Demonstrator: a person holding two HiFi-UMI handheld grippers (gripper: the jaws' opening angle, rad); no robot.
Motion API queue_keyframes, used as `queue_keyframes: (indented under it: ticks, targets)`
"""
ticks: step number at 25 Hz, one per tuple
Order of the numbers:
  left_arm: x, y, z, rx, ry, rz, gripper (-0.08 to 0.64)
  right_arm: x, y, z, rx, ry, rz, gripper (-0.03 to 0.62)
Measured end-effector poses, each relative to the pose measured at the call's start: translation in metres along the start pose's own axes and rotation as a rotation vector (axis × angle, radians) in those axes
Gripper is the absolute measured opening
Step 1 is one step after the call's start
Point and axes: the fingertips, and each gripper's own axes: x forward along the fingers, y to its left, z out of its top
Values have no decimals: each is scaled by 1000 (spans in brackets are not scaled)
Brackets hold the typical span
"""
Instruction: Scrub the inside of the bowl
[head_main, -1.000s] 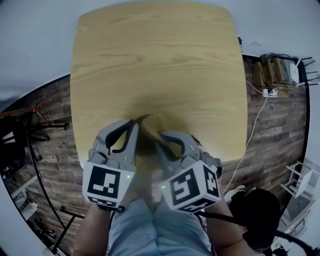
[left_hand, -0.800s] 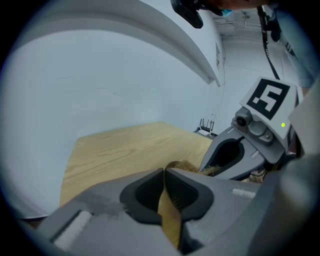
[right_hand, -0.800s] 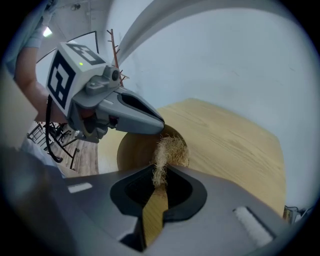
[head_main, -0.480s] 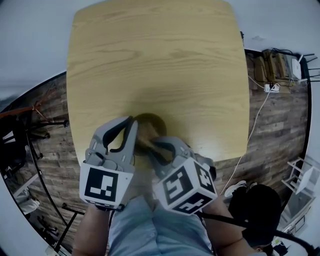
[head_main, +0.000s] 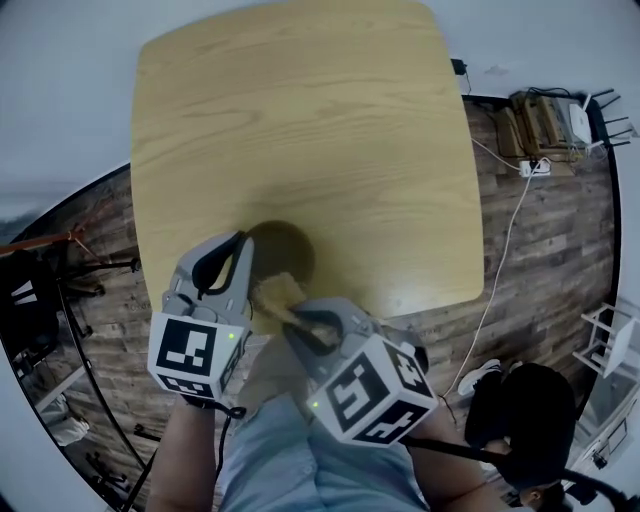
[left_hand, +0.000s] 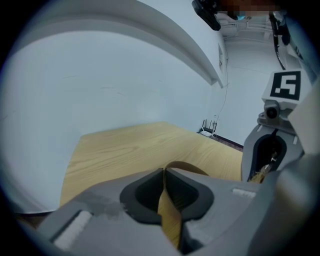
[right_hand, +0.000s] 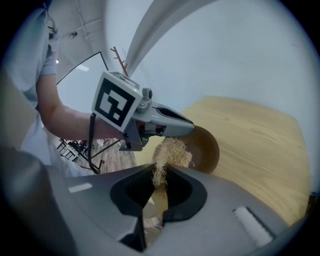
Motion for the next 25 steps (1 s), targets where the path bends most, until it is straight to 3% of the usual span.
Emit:
queue_keyframes:
  ticks: [5, 14, 19, 25]
  targets:
    - [-1, 0, -4, 26, 11, 9, 35, -20, 9, 0, 7, -42, -26, 41]
    - [-3, -10, -6, -16, 17, 12, 35, -41, -24, 1, 30, -88, -205, 43]
    - [0, -12, -7, -51, 13, -10, 37, -23, -50, 3, 40, -38, -257, 43]
    - [8, -22, -8, -73, 15, -67, 35, 10, -64, 5, 24, 62, -241, 43]
